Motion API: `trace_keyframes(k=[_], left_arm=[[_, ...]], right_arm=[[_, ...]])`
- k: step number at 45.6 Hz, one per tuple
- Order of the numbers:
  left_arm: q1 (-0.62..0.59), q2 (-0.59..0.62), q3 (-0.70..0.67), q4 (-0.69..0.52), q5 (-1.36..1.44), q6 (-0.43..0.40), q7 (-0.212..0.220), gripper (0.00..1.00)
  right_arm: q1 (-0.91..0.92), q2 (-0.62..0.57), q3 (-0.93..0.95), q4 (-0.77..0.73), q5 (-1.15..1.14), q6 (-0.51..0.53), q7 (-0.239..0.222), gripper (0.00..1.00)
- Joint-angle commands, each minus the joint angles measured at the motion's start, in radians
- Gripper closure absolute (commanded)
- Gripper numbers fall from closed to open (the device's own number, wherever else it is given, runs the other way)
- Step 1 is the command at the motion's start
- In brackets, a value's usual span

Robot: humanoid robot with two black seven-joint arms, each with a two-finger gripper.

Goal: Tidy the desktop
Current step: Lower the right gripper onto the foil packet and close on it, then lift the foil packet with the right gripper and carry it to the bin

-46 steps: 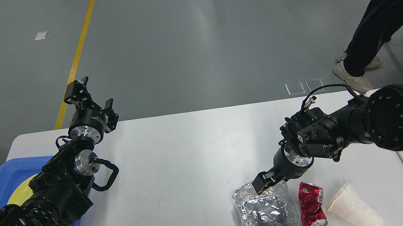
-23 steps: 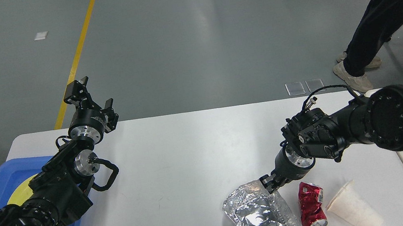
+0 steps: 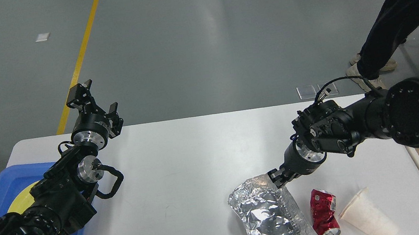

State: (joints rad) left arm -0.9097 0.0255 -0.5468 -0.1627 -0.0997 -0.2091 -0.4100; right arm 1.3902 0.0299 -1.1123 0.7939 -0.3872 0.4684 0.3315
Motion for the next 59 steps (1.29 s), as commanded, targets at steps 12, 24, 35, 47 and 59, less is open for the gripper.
trace_keyframes(k=[12, 24, 35, 47, 59], left_arm=[[0.0, -0.001, -0.001, 0.0, 0.0, -0.001, 0.0, 0.04], [0.0, 0.001, 0.001, 0.0, 0.0, 0.0, -0.001, 0.04], [0.0, 0.001, 0.001, 0.0, 0.0, -0.001, -0.001, 0.04], [0.0, 0.001, -0.001, 0.0, 0.0, 0.0, -0.001, 0.04], [0.0, 0.001, 0.001, -0.001, 0.0, -0.001, -0.001, 0.04]], right_arm=[[0.101, -0.053, 0.002, 0.002, 0.09, 0.187, 0.003, 1.0], [0.242, -0.099, 0.005, 0.001, 0.105, 0.348, 0.006, 1.0], [0.414, -0.188, -0.011, -0.004, 0.171, 0.458, 0.004, 1.0], [0.498, -0.258, -0.072, -0.012, 0.172, 0.467, 0.003, 1.0], [0.492, -0.335, -0.162, -0.096, 0.176, 0.452, 0.0, 1.0]])
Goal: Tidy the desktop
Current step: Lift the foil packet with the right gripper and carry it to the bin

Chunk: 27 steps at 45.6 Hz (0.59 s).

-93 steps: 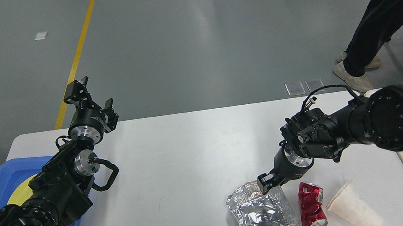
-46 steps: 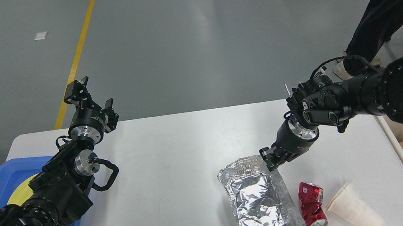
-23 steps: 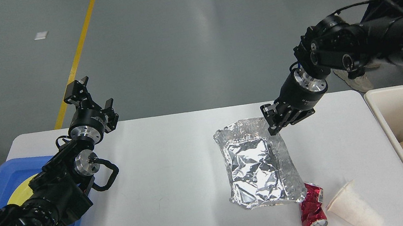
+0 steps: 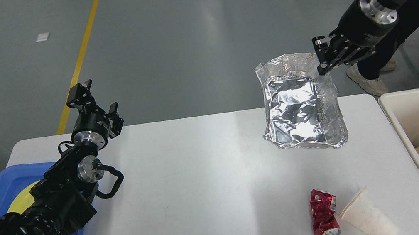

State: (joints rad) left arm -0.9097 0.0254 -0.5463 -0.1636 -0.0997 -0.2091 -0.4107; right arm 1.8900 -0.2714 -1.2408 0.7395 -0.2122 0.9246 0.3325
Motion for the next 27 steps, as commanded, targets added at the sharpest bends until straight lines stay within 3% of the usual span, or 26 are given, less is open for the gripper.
trace_keyframes(k=[1, 17, 27], left_arm=[[0.0, 0.001, 0.0, 0.001, 0.0, -0.001, 0.001, 0.04], [0.0, 0.001, 0.0, 0.001, 0.0, 0.0, 0.0, 0.04], [0.0, -0.001, 0.0, 0.0, 0.0, 0.0, 0.0, 0.04]], right_arm=[[-0.011, -0.041, -0.042, -0.052, 0.001, -0.006, -0.001, 1.0], [-0.115, -0.193, -0.062, -0.186, 0.001, -0.116, -0.006, 1.0], [-0.203, -0.265, -0.049, -0.238, 0.002, -0.3, -0.006, 1.0]])
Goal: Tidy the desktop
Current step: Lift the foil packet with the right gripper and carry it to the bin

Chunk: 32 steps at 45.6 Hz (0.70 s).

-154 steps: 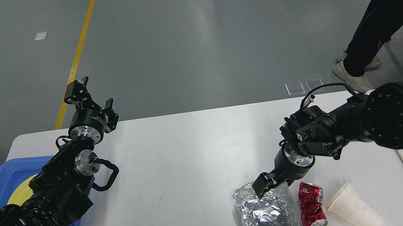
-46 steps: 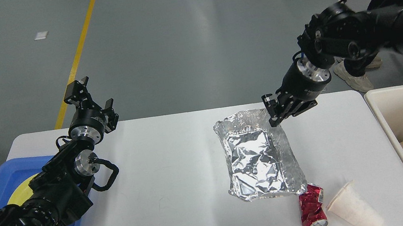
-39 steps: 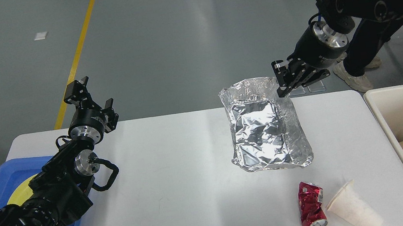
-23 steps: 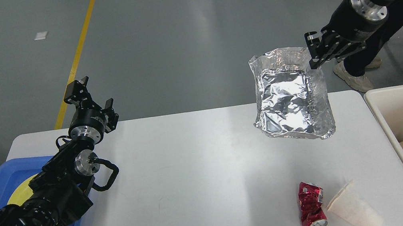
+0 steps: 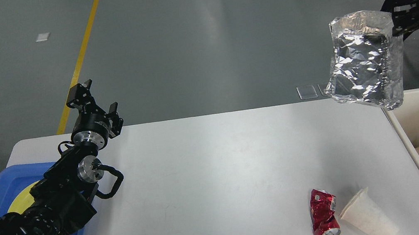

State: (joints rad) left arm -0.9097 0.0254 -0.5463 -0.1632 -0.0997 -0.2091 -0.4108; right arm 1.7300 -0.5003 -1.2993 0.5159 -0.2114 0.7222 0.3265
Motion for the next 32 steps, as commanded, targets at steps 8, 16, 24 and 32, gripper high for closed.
trace_keyframes(k=[8, 16, 24, 32], left_arm=[[0.0, 0.001, 0.0, 0.001, 0.0, 0.0, 0.0, 0.04], [0.0, -0.001, -0.001, 0.001, 0.0, 0.0, 0.001, 0.04], [0.0, 0.001, 0.0, -0.001, 0.0, -0.001, 0.0, 0.04], [0.0, -0.001, 0.0, 0.001, 0.0, -0.001, 0.001, 0.04]], right_arm=[[-0.125, -0.087, 0.028, -0.022, 0.036, -0.285, 0.0, 1.0], [-0.22, -0.116, 0.052, -0.059, 0.064, -0.42, 0.0, 1.0], [-0.319, -0.126, 0.089, -0.135, 0.069, -0.44, 0.0, 1.0], [-0.391, -0.182, 0.118, -0.2, 0.067, -0.441, 0.0, 1.0]])
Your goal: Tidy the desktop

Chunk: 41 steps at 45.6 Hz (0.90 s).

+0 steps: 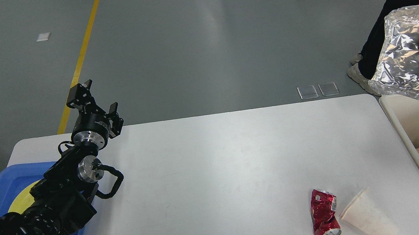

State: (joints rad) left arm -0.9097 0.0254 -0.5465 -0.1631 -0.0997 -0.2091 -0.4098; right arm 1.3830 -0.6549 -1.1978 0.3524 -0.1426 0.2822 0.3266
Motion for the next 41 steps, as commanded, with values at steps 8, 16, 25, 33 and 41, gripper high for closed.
trace_keyframes(k=[8, 16, 25, 33, 41], left_arm=[[0.0, -0.001, 0.0, 0.0, 0.0, -0.001, 0.0, 0.04], [0.0, 0.001, 0.0, 0.0, 0.0, 0.0, -0.001, 0.04], [0.0, -0.001, 0.0, -0.001, 0.0, 0.0, -0.001, 0.04], [0.0, 0.001, 0.0, -0.001, 0.0, 0.0, 0.0, 0.04], [0.0, -0.001, 0.0, 0.0, 0.0, -0.001, -0.001, 0.04]], right_arm=[[-0.117, -0.057, 0.063, -0.092, 0.0, -0.024, 0.0, 1.0], [-0.216, -0.08, 0.139, -0.096, 0.0, -0.129, 0.002, 1.0], [-0.357, -0.114, 0.271, -0.096, 0.0, -0.179, 0.005, 1.0], [-0.423, -0.12, 0.34, -0.098, 0.0, -0.205, 0.006, 1.0], [-0.484, -0.12, 0.396, -0.102, 0.04, -0.239, 0.009, 1.0]])
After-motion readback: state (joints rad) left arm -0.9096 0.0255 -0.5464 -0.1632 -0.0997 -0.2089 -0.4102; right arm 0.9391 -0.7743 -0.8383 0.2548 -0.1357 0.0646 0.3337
